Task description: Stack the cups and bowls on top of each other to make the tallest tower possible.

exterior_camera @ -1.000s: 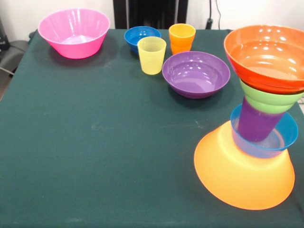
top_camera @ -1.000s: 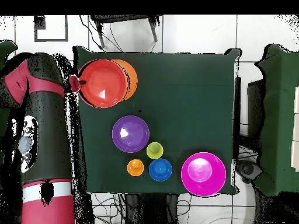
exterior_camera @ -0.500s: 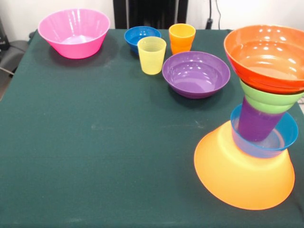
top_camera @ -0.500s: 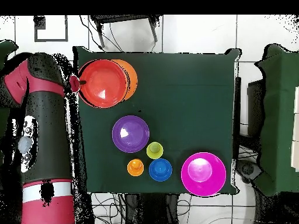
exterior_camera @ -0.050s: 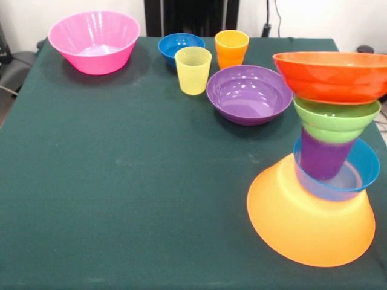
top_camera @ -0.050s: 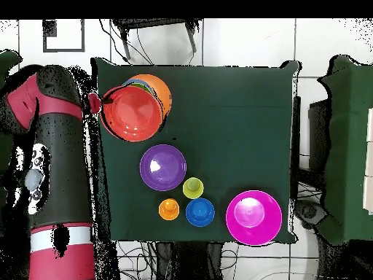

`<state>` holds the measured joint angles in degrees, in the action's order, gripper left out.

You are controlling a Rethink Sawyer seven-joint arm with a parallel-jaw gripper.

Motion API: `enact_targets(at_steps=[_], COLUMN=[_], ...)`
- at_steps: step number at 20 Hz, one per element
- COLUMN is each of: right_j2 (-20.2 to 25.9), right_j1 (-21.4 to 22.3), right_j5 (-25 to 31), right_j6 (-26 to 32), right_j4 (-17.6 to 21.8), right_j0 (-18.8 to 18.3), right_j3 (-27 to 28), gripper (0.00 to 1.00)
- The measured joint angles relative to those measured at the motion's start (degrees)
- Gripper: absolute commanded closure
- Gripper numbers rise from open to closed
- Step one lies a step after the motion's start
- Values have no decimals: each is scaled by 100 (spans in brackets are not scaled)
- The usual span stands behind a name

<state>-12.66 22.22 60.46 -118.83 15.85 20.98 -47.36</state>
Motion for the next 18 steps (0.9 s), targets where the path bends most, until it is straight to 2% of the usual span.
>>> enact_targets(at_steps=[18], right_j2=[263], right_j1=[9], right_j5=[-116], right_j6=[113], right_j4=[1], right_j0=[-233], right_j3=[1], gripper=[0])
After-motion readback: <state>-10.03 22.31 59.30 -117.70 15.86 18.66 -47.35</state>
